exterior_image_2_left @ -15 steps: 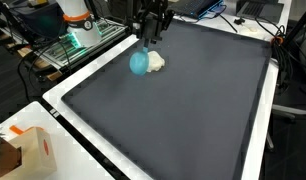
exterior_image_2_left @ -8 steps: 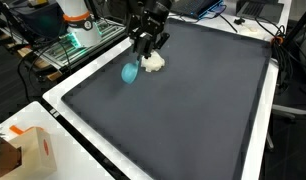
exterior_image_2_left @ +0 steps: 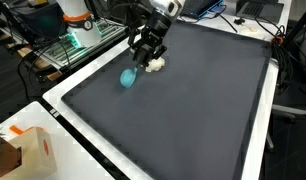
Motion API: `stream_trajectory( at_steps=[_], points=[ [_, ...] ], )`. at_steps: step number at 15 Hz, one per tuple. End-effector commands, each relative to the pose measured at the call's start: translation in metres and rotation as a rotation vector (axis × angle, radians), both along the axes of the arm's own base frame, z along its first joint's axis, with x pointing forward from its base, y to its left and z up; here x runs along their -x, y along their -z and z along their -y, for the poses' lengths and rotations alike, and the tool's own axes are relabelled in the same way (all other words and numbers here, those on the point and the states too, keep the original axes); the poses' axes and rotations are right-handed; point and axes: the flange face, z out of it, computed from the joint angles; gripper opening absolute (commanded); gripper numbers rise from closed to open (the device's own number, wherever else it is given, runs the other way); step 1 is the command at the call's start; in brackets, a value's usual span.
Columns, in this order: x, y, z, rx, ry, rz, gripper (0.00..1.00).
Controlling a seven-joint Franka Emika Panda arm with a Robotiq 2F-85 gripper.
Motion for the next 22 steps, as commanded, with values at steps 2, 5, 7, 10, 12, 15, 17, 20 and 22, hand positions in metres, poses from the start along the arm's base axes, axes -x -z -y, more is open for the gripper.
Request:
stream_trajectory(
  at_steps=[2, 5, 7, 10, 12, 15, 17, 20, 22],
  points=[
    [-0.002, 0.014, -0.011, 0.009, -0.024, -0.064, 0.25],
    [-0.002, 0.019, -0.017, 0.007, -0.056, -0.096, 0.25],
    [-0.002, 0.022, -0.021, 0.008, -0.076, -0.114, 0.25],
    [-0.001, 0.026, -0.027, 0.004, -0.12, -0.152, 0.25],
    [0.0, 0.029, -0.031, 0.001, -0.151, -0.178, 0.25],
    [0.002, 0.031, -0.038, -0.006, -0.193, -0.202, 0.25],
    [0.003, 0.031, -0.042, -0.009, -0.215, -0.215, 0.25],
    [0.005, 0.03, -0.047, -0.018, -0.251, -0.23, 0.25],
    [0.006, 0.028, -0.05, -0.023, -0.277, -0.238, 0.25]
  ],
)
